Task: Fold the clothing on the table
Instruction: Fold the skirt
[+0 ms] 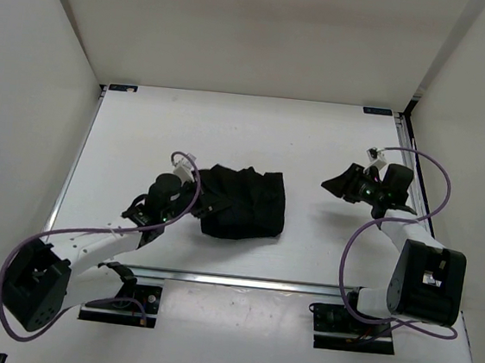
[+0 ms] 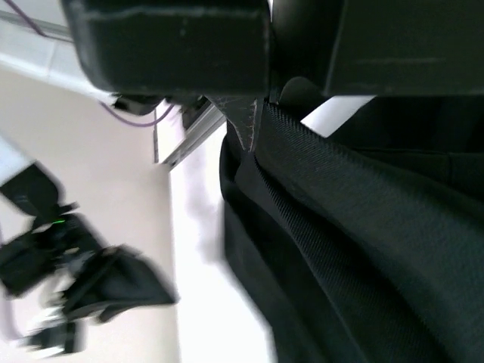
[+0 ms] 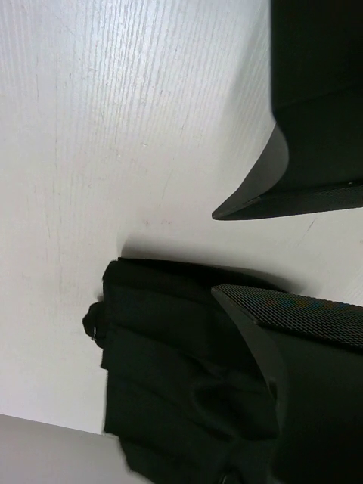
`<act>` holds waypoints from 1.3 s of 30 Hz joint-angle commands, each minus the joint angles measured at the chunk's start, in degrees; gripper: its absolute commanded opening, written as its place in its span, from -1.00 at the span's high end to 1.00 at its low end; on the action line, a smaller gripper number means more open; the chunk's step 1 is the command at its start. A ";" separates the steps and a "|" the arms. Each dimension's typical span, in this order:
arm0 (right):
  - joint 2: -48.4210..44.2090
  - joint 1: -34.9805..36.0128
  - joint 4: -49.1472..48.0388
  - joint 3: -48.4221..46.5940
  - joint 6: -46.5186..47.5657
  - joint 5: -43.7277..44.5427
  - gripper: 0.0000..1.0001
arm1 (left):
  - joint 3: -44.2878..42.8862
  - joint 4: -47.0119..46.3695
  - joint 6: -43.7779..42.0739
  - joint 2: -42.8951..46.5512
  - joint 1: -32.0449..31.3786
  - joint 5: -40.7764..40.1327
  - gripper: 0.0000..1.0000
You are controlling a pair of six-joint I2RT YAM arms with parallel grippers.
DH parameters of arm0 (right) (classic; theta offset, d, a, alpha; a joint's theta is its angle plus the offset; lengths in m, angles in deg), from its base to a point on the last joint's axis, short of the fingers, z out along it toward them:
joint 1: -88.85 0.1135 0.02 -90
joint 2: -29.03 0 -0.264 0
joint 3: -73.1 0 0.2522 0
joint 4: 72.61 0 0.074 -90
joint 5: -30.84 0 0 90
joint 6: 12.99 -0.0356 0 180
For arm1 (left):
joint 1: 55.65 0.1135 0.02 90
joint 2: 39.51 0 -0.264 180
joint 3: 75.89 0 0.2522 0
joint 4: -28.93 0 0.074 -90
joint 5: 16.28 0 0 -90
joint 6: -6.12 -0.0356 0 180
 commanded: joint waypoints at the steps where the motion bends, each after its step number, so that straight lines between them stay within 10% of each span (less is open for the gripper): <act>1: -0.08 0.13 0.43 -1.92 2.06 0.12 0.10 | 6.97 -0.54 3.10 3.90 1.39 1.63 0.96; 5: -0.17 1.70 3.06 -2.53 5.56 -1.28 0.08 | 18.11 -3.45 8.11 11.36 6.99 -0.74 0.39; 6: -0.43 2.14 3.68 -2.71 6.19 -1.46 0.05 | 21.54 -4.24 9.86 14.78 10.23 -0.14 0.02; 7: -0.26 2.67 4.99 -2.97 7.67 -1.90 0.03 | 22.44 -4.07 11.18 16.90 12.09 -0.13 -0.95; 14: -3.95 8.48 6.41 -2.97 11.29 -2.94 -0.30 | 22.01 13.15 15.66 45.82 25.47 -3.57 -0.96; 16: -3.86 10.57 5.54 -3.85 10.24 -6.10 0.24 | 19.74 11.76 16.12 44.88 25.13 -0.14 -0.97; 20: -0.70 14.79 2.37 -5.79 5.33 -14.10 0.98 | 9.12 9.55 5.87 27.30 11.80 1.60 -0.98; 28: 7.21 25.61 5.70 -9.39 7.69 -20.45 1.00 | -5.14 2.09 -6.03 -8.71 -0.01 19.73 -0.60; 33: 14.58 28.42 6.57 -12.81 6.98 -24.31 1.00 | -2.08 -4.07 -4.53 -15.67 2.09 22.02 -0.05; 39: 25.40 28.52 4.39 -13.60 0.84 -23.09 1.00 | 0.13 -4.86 -6.82 -20.77 4.37 19.74 -0.08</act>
